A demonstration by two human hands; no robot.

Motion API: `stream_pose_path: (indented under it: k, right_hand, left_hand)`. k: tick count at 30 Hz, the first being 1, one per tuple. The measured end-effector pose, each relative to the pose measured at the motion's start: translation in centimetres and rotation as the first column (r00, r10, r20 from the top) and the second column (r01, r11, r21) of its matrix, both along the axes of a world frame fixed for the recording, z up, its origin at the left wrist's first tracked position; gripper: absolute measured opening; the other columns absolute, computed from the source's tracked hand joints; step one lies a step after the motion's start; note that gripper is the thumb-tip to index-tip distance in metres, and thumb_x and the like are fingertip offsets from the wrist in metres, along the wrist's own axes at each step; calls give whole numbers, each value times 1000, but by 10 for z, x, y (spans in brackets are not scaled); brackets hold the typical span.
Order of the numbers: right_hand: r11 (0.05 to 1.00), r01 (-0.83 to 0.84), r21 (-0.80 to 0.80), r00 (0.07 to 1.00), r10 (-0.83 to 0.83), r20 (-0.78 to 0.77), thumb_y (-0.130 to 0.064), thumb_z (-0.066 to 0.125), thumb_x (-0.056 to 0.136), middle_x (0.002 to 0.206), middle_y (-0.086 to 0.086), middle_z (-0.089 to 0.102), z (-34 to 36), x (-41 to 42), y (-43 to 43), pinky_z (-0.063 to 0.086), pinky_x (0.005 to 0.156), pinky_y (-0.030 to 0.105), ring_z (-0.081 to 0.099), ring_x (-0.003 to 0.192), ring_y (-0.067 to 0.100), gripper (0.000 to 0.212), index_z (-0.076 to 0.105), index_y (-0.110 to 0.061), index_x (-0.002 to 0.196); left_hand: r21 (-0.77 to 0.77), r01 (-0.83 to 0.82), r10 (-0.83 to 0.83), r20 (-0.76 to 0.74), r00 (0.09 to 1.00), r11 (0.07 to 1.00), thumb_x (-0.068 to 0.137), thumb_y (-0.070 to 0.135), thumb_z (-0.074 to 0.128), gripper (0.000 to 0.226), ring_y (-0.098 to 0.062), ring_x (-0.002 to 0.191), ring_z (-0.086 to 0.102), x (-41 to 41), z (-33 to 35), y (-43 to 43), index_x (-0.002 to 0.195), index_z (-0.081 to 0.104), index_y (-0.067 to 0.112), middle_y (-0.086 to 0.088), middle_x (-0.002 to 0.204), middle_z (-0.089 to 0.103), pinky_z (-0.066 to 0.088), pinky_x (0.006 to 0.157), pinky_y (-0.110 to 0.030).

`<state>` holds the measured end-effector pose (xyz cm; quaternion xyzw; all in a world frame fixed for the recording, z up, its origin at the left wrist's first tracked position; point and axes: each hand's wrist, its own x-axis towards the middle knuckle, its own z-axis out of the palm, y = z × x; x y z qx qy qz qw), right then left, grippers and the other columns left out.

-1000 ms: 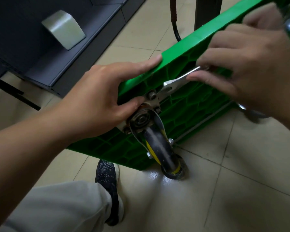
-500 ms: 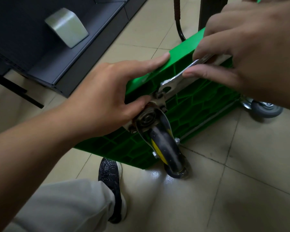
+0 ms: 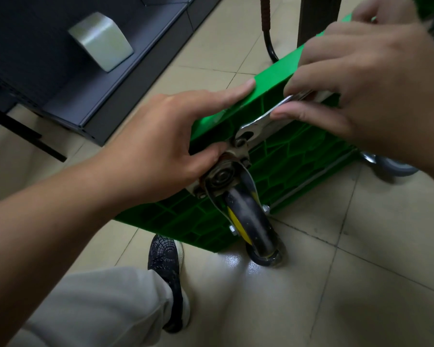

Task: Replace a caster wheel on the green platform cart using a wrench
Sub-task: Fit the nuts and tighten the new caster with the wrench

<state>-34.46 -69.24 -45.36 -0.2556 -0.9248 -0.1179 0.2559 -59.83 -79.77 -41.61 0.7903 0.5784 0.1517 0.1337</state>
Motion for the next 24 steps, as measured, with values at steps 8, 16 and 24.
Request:
stream_pose_path:
  k: [8,16,24]
  right_hand:
    - [995,-88,-47,996,89,18,-55,49,103,91,10,63,9,-6,9,47,69,55,56,86,37,49,72,-12,97]
    - [995,-91,-43,987,85,-135,-51,62,100,92,17,69,-5,0,3,47,77,58,61,82,37,42,67,-9,98]
    - [958,-57,-279,800,-123,-587,-46,74,90,84,0,70,-73,-19,-28,46,79,53,51,81,12,43,74,-3,86]
  left_hand:
    - [-21,-15,15,-9,1000,1000,95,18,75,74,-14,132,60,2,2,0,157,42,39,12,144,62,51,107,-48]
    - [-24,-26,26,-7,1000,999,94,20,74,74,-7,133,58,4,3,-2,158,41,39,16,147,59,51,108,-43]
    - [-30,-33,33,1,999,999,94,21,74,75,-3,135,55,3,3,-2,157,40,42,19,148,57,52,109,-42]
